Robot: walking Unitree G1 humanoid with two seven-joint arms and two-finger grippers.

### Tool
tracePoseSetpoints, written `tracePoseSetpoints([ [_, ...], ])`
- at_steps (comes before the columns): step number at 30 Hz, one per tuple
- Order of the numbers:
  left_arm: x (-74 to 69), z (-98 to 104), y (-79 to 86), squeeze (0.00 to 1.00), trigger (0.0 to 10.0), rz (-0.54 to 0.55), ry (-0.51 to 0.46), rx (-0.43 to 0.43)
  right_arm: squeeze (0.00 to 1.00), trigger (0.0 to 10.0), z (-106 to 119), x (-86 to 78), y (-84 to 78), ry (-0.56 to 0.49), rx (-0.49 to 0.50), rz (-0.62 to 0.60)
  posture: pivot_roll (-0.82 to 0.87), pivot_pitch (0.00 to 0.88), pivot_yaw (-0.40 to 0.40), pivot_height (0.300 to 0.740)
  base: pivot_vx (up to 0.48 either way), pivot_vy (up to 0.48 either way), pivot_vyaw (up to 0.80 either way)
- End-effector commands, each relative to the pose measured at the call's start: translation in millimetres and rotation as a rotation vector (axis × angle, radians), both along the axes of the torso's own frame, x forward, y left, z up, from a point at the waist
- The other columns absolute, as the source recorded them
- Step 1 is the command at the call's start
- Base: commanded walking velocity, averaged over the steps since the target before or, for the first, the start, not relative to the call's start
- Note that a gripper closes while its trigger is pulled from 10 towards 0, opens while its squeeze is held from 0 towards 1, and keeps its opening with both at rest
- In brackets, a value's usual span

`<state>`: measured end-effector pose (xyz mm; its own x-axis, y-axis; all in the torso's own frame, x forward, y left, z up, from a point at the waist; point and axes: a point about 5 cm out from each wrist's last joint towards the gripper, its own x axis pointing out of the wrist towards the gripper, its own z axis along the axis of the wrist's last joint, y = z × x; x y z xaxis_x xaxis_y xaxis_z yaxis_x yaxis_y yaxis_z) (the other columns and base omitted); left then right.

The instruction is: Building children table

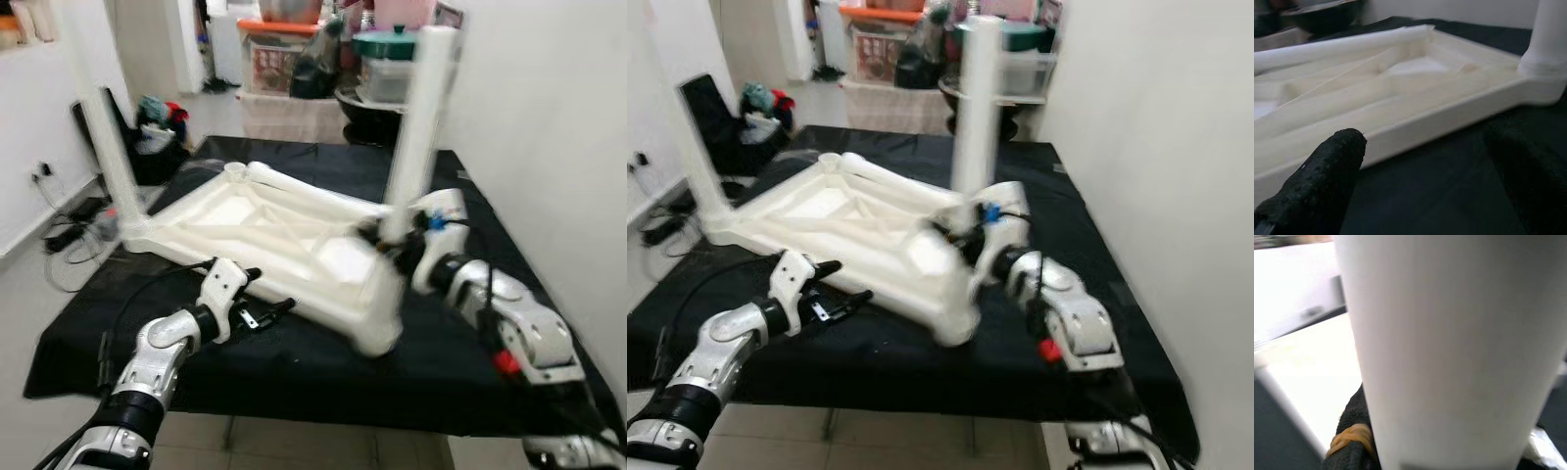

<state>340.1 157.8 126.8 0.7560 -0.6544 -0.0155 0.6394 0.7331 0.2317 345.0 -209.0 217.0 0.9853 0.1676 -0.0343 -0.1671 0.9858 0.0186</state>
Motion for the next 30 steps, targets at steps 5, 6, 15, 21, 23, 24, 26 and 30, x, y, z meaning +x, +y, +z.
tracePoseSetpoints([
  [5,-0.2,-3,-1.5,0.0,10.0,-0.008,0.01,0.011,0.0,0.0,-34,-11.5,-29.6,0.125,0.053,-0.327,0.03,0.0,-0.05,0.74,0.0,0.0,0.0],
  [6,-0.2,-3,-1.5,0.0,10.0,-0.008,0.01,0.011,0.0,0.0,-34,-11.5,-29.6,0.125,0.053,-0.327,0.03,0.0,-0.05,0.74,0.0,0.0,0.0],
  [15,0.5,-2,-3.1,0.0,10.0,-0.016,0.009,0.012,0.0,10.0,-25,-17.0,25.4,0.052,0.16,-0.015,0.03,0.0,-0.038,0.74,0.0,0.0,0.0],
  [21,1.6,-1,-3.9,0.0,10.0,-0.021,0.005,0.013,0.89,10.0,-5,-18.2,47.5,-0.046,0.225,0.189,0.03,0.0,-0.041,0.74,0.0,0.0,0.0],
  [23,1.5,-1,-3.5,0.0,10.0,-0.021,0.005,0.013,0.0,10.0,10,-27.1,58.7,-0.083,0.215,0.377,0.03,0.0,-0.042,0.74,0.0,0.0,0.0],
  [24,1.2,-1,-3.2,0.0,10.0,-0.022,0.006,0.012,0.0,10.0,17,-34.3,64.9,-0.104,0.214,0.481,0.03,0.0,-0.042,0.74,0.0,0.0,0.0],
  [26,0.9,-1,-3.0,0.0,10.0,-0.022,0.007,0.012,0.0,10.0,21,-49.0,73.6,-0.119,0.173,0.639,0.03,0.0,-0.041,0.74,0.0,0.0,0.0],
  [30,0.5,-1,-3.0,0.0,10.0,-0.023,0.008,0.013,0.0,10.0,20,-59.8,79.0,-0.106,0.098,0.765,0.04,0.0,-0.044,0.74,0.0,0.0,0.0],
])
